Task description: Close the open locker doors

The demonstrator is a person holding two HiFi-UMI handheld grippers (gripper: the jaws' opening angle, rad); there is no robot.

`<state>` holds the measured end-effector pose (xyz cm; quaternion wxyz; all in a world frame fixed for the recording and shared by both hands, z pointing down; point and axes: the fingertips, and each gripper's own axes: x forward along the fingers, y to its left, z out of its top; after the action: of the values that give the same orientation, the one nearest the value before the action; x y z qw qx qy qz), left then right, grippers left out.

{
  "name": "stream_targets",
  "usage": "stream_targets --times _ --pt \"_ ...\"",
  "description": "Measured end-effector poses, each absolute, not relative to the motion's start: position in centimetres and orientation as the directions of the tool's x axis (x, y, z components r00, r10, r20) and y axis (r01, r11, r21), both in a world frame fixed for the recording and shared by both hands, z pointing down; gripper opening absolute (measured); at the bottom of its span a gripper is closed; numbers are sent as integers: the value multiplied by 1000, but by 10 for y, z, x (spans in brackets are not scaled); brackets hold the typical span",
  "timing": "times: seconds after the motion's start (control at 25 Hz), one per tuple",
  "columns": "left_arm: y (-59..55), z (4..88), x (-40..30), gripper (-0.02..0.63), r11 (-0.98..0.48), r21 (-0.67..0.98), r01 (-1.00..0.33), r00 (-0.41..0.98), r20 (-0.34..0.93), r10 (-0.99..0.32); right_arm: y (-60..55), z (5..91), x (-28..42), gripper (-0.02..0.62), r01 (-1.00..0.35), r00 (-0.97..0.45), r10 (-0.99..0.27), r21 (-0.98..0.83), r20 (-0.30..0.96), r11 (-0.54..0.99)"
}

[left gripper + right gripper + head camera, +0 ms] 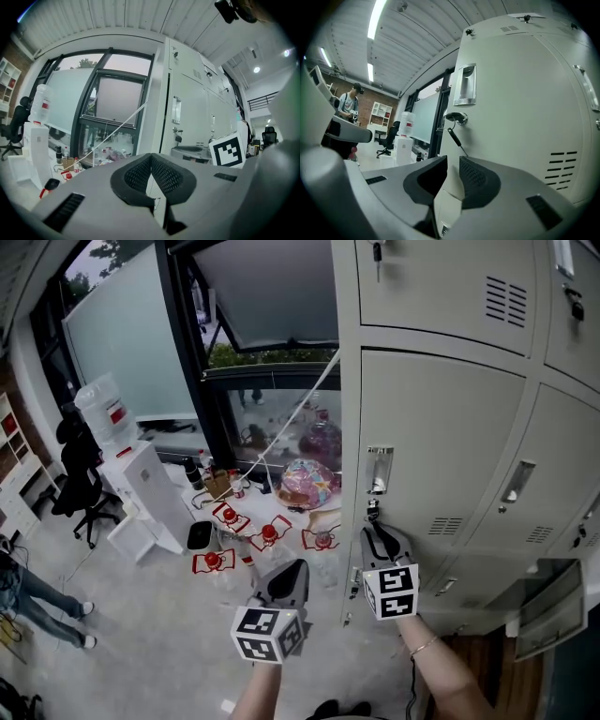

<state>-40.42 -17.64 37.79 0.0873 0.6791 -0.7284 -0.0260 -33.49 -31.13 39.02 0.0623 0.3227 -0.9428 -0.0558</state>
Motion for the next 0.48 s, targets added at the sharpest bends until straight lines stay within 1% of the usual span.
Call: stream_targets --times 0.48 --pt "-164 381 -414 21 88 161 -983 -73 97 -993 -338 400 -342 64 -637 -743 -656 156 135 755"
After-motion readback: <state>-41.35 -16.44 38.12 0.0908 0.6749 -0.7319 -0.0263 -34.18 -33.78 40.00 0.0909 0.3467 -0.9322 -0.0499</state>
